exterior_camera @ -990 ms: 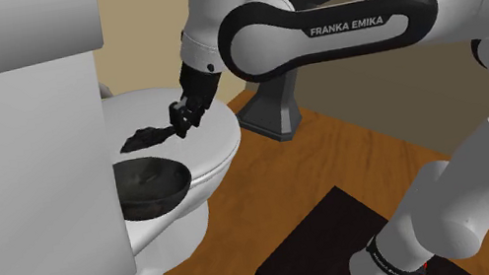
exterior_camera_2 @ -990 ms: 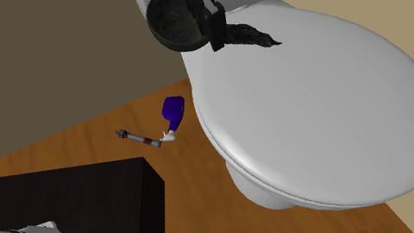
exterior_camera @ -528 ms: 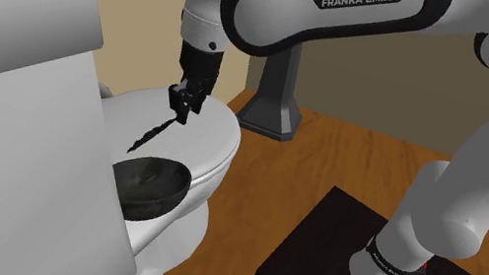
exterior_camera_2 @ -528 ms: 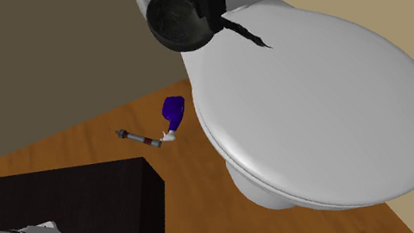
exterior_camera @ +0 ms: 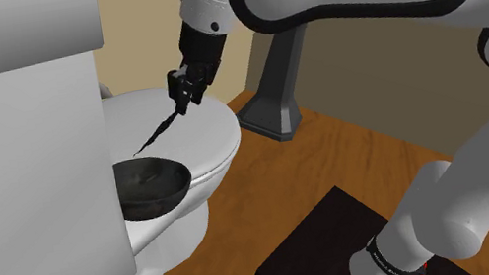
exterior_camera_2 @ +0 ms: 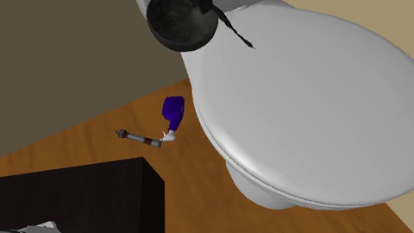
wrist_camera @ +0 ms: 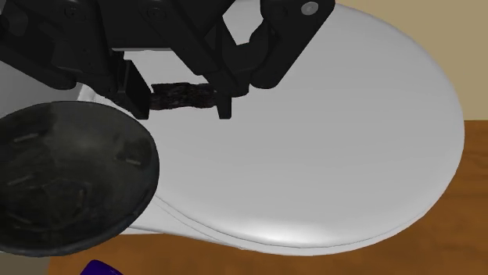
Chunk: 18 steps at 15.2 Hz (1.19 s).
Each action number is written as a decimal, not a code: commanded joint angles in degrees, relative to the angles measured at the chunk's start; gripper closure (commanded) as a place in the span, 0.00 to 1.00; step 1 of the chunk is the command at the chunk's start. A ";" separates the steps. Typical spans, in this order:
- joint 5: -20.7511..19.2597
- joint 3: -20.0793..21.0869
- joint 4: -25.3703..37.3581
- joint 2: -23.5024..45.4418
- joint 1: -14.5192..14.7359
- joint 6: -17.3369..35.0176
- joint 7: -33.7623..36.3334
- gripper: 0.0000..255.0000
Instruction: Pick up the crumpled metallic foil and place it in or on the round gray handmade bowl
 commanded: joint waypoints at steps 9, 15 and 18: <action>1.67 6.62 -4.69 -6.41 5.11 -1.50 11.19 1.00; 1.91 7.67 -8.90 -7.05 5.83 2.12 12.79 1.00; 1.91 7.81 -11.18 -7.01 5.91 4.41 12.96 1.00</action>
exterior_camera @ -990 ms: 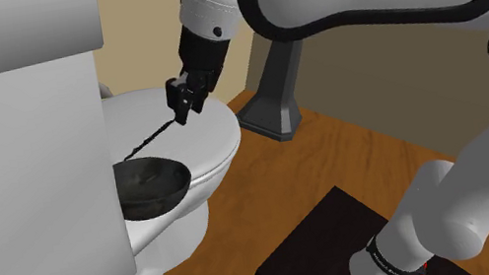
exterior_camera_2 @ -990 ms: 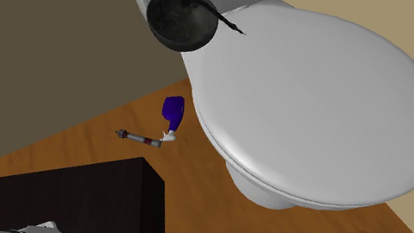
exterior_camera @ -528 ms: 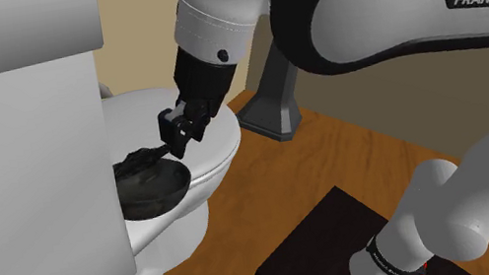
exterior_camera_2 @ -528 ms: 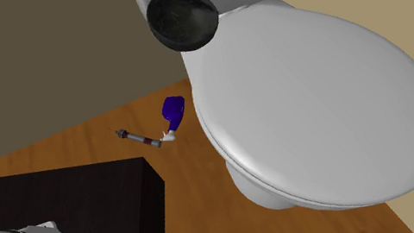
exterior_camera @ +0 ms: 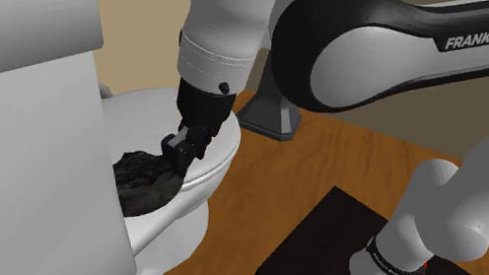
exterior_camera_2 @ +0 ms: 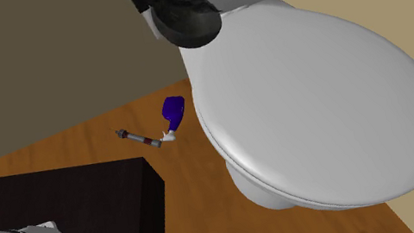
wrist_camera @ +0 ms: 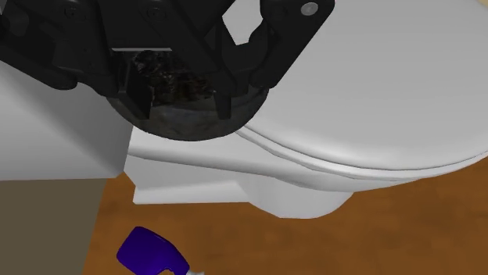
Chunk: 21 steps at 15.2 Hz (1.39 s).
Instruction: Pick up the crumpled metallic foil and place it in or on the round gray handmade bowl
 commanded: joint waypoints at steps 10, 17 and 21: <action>-0.23 0.49 -4.94 0.53 0.20 5.43 0.64 1.00; -0.23 0.49 -4.94 0.53 0.20 5.42 0.64 0.00; 0.11 0.29 -3.67 -0.15 0.27 3.55 0.39 0.00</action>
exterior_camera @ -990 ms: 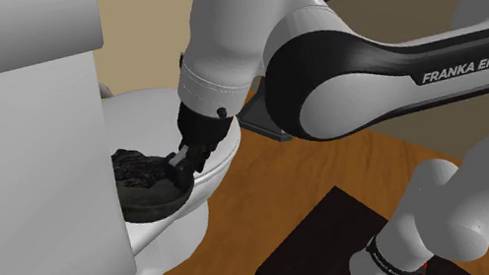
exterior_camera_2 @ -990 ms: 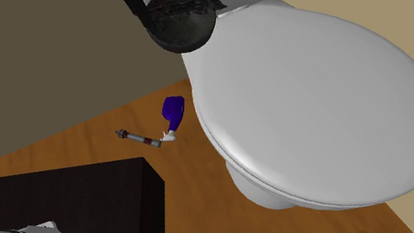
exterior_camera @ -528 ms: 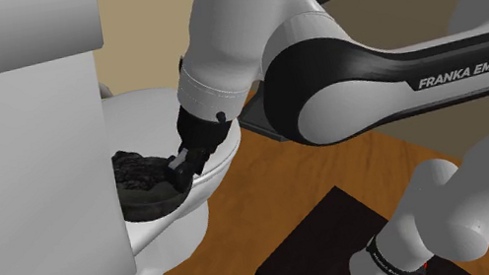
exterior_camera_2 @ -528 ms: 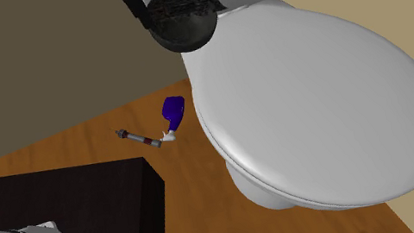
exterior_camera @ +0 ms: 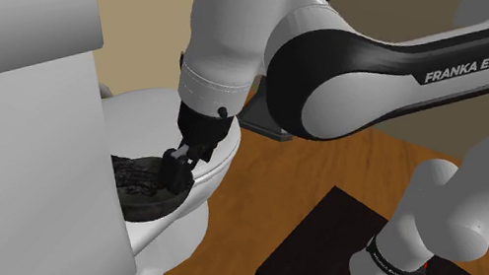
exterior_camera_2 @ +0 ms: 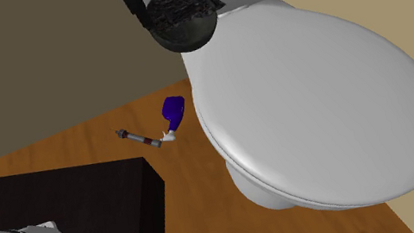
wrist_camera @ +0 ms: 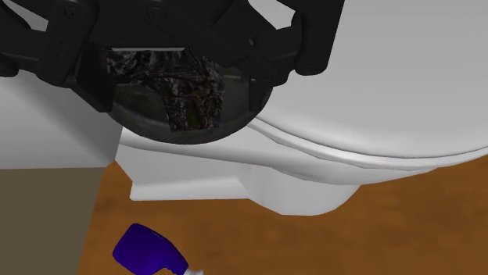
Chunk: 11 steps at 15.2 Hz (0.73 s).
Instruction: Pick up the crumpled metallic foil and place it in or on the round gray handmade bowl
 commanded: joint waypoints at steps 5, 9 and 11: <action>0.81 -0.54 4.60 -1.75 0.19 -6.19 -0.57 0.00; 0.80 -0.54 4.61 -1.74 0.19 -6.19 -0.56 0.00; 0.80 -0.54 4.61 -1.74 0.19 -6.19 -0.56 0.00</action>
